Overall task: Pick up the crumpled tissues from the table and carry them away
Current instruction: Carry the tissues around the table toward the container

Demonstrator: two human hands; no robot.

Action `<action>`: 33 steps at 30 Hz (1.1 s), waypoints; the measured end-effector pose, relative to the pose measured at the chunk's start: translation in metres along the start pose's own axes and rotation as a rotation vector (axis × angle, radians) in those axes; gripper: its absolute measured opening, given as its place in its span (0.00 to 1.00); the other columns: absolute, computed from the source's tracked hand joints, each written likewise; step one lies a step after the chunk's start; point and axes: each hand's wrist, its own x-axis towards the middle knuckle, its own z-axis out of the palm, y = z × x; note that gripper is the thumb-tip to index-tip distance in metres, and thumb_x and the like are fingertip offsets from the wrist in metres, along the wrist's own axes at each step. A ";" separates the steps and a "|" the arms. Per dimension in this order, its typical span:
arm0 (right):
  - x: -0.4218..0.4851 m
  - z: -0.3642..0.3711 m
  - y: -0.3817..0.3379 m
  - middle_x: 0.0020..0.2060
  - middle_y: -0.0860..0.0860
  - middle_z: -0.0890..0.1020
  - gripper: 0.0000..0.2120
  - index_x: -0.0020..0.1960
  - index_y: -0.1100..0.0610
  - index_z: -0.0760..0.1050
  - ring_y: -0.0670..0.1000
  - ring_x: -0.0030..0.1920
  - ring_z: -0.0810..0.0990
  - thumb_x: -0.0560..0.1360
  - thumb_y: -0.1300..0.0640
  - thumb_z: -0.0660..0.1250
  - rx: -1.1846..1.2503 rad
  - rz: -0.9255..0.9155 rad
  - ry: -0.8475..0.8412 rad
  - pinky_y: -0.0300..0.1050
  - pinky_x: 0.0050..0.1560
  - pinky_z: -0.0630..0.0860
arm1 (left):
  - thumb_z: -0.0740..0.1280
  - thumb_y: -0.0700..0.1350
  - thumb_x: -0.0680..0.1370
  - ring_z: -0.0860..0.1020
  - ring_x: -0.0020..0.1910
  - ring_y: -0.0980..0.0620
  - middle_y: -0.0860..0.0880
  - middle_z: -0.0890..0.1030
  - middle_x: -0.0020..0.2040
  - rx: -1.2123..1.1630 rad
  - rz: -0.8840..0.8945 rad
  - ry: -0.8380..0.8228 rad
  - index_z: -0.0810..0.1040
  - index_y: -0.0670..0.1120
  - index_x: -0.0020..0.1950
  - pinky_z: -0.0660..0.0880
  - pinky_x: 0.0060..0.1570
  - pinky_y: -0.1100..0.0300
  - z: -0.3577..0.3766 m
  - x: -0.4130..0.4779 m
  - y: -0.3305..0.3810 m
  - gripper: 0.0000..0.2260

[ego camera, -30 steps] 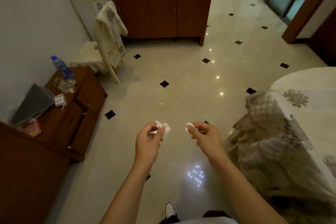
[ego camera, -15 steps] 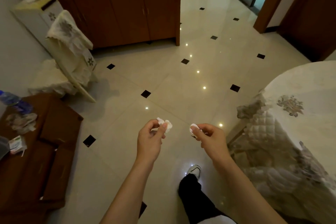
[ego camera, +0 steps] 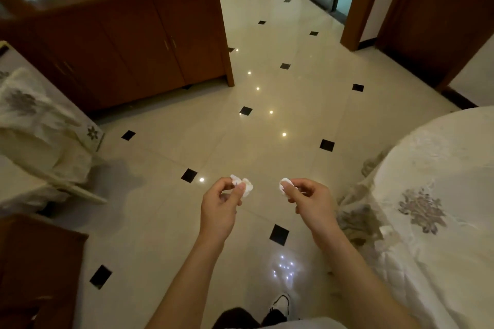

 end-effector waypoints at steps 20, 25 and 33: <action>0.280 -0.020 -0.060 0.37 0.54 0.85 0.06 0.39 0.49 0.85 0.41 0.32 0.79 0.73 0.49 0.75 0.090 0.097 0.285 0.36 0.29 0.72 | 0.70 0.44 0.77 0.75 0.31 0.59 0.55 0.83 0.43 0.005 0.026 -0.272 0.80 0.43 0.48 0.70 0.29 0.67 0.153 0.300 0.068 0.04; 0.370 -0.019 -0.095 0.39 0.51 0.86 0.06 0.40 0.49 0.85 0.42 0.33 0.80 0.72 0.48 0.75 0.115 0.085 0.379 0.38 0.30 0.73 | 0.70 0.43 0.77 0.75 0.31 0.59 0.56 0.83 0.41 0.021 0.075 -0.387 0.81 0.44 0.46 0.71 0.31 0.68 0.190 0.391 0.100 0.03; 0.448 -0.047 -0.109 0.35 0.49 0.84 0.07 0.41 0.52 0.85 0.42 0.34 0.79 0.73 0.49 0.74 0.174 0.128 0.544 0.38 0.32 0.73 | 0.70 0.45 0.77 0.76 0.32 0.60 0.57 0.83 0.42 0.064 0.058 -0.536 0.81 0.48 0.45 0.73 0.36 0.62 0.262 0.485 0.123 0.02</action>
